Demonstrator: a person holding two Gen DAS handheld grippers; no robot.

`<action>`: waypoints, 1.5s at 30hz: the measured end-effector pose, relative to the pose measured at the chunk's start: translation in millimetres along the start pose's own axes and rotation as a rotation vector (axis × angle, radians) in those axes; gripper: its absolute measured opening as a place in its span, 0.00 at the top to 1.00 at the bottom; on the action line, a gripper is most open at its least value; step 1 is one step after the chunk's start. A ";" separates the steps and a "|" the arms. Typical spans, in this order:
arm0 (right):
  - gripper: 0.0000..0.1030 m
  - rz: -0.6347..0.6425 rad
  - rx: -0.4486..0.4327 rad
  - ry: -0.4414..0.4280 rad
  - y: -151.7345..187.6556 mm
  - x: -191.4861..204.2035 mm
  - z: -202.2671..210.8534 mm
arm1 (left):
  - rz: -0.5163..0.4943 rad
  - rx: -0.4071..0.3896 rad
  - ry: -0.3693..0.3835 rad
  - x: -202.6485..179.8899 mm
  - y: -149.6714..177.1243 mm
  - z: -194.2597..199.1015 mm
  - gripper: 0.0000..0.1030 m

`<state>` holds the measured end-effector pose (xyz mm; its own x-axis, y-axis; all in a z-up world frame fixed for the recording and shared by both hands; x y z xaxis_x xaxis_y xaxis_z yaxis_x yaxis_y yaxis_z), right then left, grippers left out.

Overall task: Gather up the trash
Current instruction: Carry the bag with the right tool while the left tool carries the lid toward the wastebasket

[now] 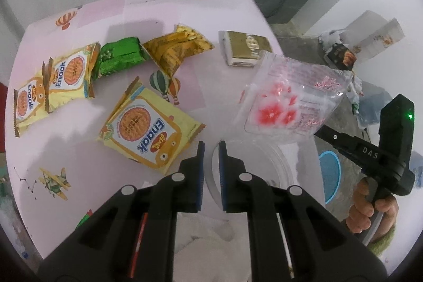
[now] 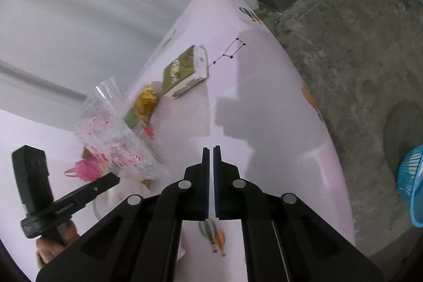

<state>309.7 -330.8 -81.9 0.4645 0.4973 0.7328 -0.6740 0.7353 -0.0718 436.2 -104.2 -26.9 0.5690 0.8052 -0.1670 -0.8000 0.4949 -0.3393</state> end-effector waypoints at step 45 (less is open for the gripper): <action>0.93 0.172 -0.359 -0.175 189.2 -111.2 243.8 | -0.410 0.048 0.293 -215.8 165.6 31.7 0.93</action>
<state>-9.5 -359.2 -12.0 0.2379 0.5641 0.7907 -0.4760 0.7773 -0.4113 174.9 -185.6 -17.7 0.8623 0.4191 -0.2841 -0.5033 0.7712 -0.3897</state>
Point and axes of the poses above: each gripper's, at about its wrist camera, not at the fingertips, and z roughly against the way its jaws point, x to its left, y to its underside, the point moved 3 cm from there along -z, roughly the way its jaws point, and after that the axes turned 14 degrees about -z, right-handed, at the moved point
